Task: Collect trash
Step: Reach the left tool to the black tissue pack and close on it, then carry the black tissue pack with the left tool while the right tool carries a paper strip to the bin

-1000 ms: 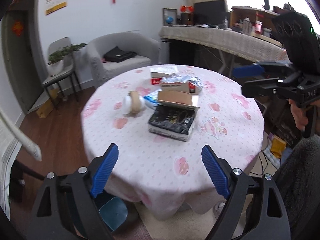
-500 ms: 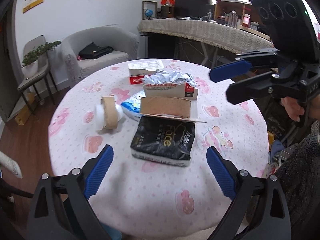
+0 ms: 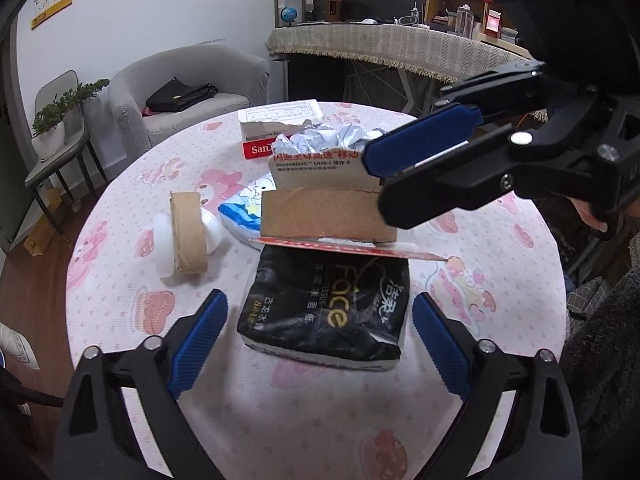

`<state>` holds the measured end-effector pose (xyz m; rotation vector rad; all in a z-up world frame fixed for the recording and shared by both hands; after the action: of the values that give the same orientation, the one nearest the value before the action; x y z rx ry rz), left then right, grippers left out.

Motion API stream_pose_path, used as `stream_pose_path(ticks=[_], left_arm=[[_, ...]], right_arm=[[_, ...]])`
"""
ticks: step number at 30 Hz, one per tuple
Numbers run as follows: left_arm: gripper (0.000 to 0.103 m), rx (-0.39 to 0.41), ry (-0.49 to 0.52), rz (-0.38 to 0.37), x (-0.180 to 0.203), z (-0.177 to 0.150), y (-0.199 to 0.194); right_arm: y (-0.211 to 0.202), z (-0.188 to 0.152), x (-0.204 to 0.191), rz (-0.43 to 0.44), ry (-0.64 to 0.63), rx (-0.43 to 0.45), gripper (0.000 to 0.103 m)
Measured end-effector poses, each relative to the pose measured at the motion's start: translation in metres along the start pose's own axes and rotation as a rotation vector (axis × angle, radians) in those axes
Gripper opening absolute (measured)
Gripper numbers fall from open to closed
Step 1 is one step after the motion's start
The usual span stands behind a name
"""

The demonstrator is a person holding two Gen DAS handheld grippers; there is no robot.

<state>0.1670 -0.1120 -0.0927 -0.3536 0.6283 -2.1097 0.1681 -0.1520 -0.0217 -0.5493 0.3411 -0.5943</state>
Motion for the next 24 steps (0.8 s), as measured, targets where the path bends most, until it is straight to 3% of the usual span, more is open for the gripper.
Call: stream_pose_path(ticks=[1,4,15,20,24], left_arm=[[0.079,-0.008,0.002,-0.005,0.0,-0.001,0.001],[0.075,-0.008,0.005,-0.004,-0.001,-0.002,-0.002],[0.075,-0.002,0.001,0.002,-0.009,-0.006,-0.027],[0.075,-0.004,-0.006,0.008,-0.013,-0.014,-0.037],[0.075,0.017,-0.026,0.045,-0.024,-0.018,-0.054]], right_arm=[[0.002,0.001,-0.001,-0.006,-0.008,-0.007,0.029],[0.009,0.004,-0.005,-0.029,-0.026,-0.023,0.024],[0.031,0.003,-0.004,-0.124,-0.03,-0.097,0.021],[0.042,0.002,-0.006,-0.144,-0.021,-0.126,0.007],[0.045,0.004,-0.01,-0.159,-0.018,-0.12,0.003]])
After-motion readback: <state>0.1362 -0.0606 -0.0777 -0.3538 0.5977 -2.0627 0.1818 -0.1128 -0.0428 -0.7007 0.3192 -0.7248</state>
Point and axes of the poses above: each gripper's, at about its wrist camera, not at the fingertips, and y roughly the way its jaws point, x to its right, z to its top, the point moved 4 cm from there along y, roughly the way its jaws point, and after that the axes turned 11 degrees about x, right-handed, at the moved point
